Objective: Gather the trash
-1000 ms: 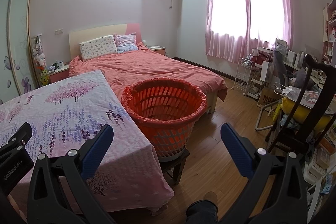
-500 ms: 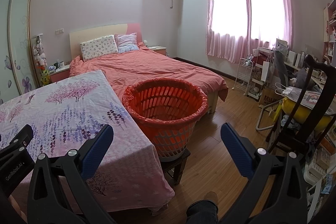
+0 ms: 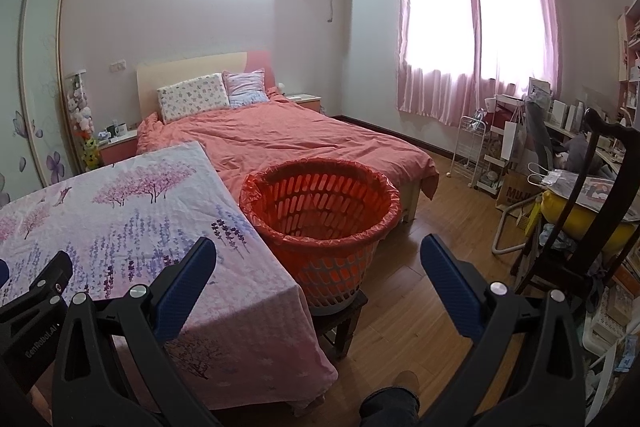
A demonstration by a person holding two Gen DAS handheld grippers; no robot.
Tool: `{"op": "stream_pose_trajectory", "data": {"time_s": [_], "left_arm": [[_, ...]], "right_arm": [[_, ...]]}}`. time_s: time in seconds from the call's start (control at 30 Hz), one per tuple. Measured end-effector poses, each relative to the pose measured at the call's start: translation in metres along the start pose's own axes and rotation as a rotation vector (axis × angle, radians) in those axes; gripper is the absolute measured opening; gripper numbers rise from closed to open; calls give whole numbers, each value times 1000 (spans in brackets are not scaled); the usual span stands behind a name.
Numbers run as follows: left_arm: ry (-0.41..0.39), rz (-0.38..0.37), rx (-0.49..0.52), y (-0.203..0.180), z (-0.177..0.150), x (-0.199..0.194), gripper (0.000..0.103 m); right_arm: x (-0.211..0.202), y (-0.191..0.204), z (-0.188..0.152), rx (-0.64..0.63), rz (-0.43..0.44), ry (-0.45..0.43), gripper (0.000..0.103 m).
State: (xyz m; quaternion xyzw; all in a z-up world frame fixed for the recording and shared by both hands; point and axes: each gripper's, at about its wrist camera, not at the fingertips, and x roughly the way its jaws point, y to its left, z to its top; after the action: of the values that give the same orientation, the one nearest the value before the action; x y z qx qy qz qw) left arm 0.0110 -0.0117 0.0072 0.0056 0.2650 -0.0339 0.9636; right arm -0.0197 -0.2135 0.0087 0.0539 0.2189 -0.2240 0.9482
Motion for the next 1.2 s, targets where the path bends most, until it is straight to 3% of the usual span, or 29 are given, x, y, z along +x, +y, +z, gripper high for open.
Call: {"op": "stream_pose_trajectory", "data": {"time_s": [1.2], "left_arm": [[7, 17, -13, 4, -1, 0, 99]], "right_arm": [[2, -2, -5, 5, 35, 37, 101]]}}
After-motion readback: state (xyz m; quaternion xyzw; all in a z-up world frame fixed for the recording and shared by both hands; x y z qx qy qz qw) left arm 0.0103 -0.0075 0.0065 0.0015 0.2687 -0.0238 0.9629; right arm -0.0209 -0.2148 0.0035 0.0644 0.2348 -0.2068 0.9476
